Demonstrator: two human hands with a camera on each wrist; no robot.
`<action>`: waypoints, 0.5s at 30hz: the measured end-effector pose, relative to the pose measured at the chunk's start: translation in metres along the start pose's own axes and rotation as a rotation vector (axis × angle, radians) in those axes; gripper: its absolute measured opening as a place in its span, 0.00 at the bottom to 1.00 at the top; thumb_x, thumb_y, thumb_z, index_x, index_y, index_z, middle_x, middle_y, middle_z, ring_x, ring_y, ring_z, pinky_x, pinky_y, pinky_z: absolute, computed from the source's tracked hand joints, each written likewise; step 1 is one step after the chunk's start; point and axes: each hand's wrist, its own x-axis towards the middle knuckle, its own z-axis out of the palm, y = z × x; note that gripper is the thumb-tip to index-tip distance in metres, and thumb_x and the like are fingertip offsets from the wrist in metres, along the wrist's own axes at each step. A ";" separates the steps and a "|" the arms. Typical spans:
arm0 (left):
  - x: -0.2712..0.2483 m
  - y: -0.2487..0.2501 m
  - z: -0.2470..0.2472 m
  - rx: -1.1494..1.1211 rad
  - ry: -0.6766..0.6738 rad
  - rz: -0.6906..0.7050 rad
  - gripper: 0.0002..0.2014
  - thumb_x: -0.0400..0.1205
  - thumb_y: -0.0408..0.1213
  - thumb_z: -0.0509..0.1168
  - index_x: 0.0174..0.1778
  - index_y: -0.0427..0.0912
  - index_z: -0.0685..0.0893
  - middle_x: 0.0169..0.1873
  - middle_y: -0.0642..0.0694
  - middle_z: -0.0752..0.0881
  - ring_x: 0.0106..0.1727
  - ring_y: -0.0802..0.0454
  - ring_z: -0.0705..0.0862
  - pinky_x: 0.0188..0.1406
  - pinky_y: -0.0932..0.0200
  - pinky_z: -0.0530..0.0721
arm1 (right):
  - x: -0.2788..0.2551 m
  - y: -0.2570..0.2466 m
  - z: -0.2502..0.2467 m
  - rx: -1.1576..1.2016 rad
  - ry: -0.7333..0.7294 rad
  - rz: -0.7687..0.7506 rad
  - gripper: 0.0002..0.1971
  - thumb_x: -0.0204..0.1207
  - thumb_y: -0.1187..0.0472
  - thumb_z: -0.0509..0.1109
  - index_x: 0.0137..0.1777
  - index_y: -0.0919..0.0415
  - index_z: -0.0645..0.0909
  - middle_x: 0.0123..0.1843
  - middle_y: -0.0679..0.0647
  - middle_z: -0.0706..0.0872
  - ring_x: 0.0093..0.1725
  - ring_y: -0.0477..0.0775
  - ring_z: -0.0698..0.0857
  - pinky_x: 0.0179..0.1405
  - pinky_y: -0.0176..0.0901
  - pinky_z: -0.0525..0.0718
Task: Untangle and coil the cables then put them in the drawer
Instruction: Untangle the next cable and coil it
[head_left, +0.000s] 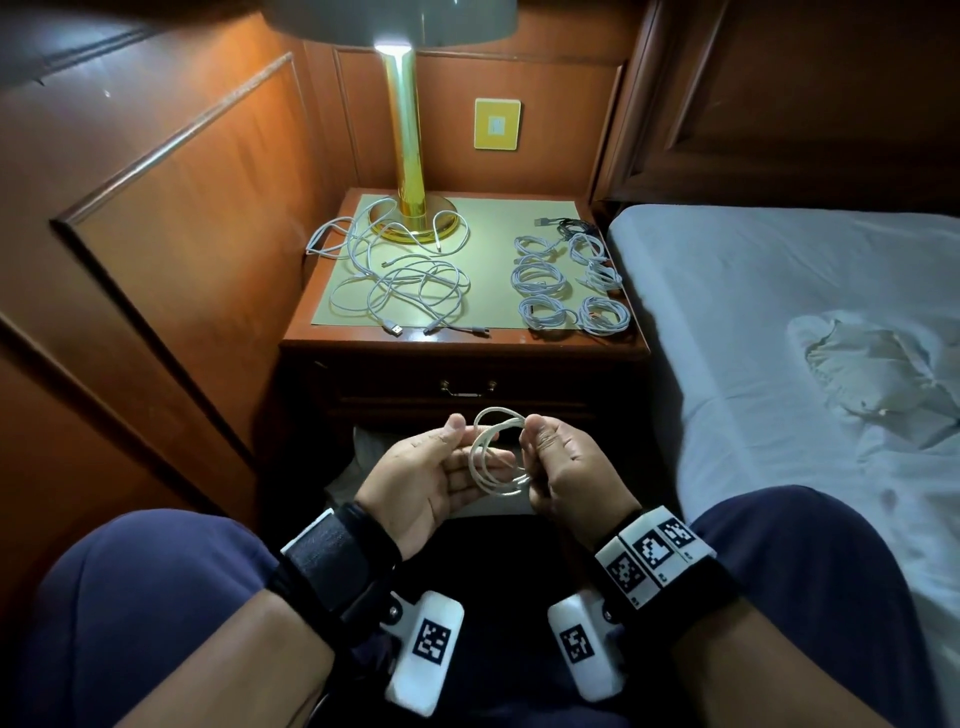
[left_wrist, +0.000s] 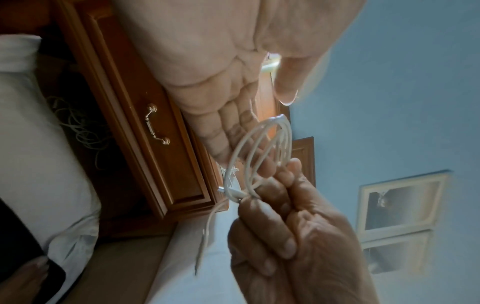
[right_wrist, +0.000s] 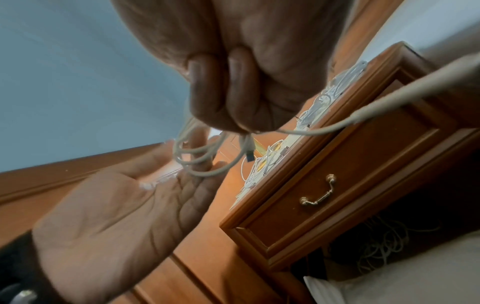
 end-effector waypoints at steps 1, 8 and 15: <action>0.000 0.000 0.001 0.029 -0.014 0.027 0.20 0.84 0.45 0.62 0.59 0.31 0.87 0.44 0.33 0.91 0.44 0.45 0.90 0.48 0.57 0.88 | 0.001 0.001 -0.001 -0.030 0.009 -0.021 0.17 0.90 0.55 0.55 0.39 0.59 0.72 0.27 0.51 0.66 0.18 0.43 0.63 0.13 0.32 0.63; 0.004 -0.009 0.011 0.199 0.048 0.172 0.07 0.83 0.23 0.65 0.50 0.37 0.86 0.36 0.45 0.85 0.36 0.54 0.80 0.38 0.60 0.83 | 0.003 0.012 -0.001 -0.290 -0.033 -0.208 0.20 0.88 0.47 0.58 0.51 0.64 0.82 0.24 0.45 0.74 0.21 0.45 0.72 0.20 0.38 0.70; 0.009 -0.016 -0.007 0.665 0.256 0.308 0.15 0.78 0.26 0.66 0.46 0.54 0.90 0.41 0.42 0.86 0.36 0.50 0.88 0.47 0.40 0.92 | 0.008 0.010 -0.010 -0.352 0.087 -0.314 0.17 0.83 0.40 0.56 0.35 0.42 0.75 0.20 0.46 0.69 0.17 0.45 0.69 0.18 0.34 0.66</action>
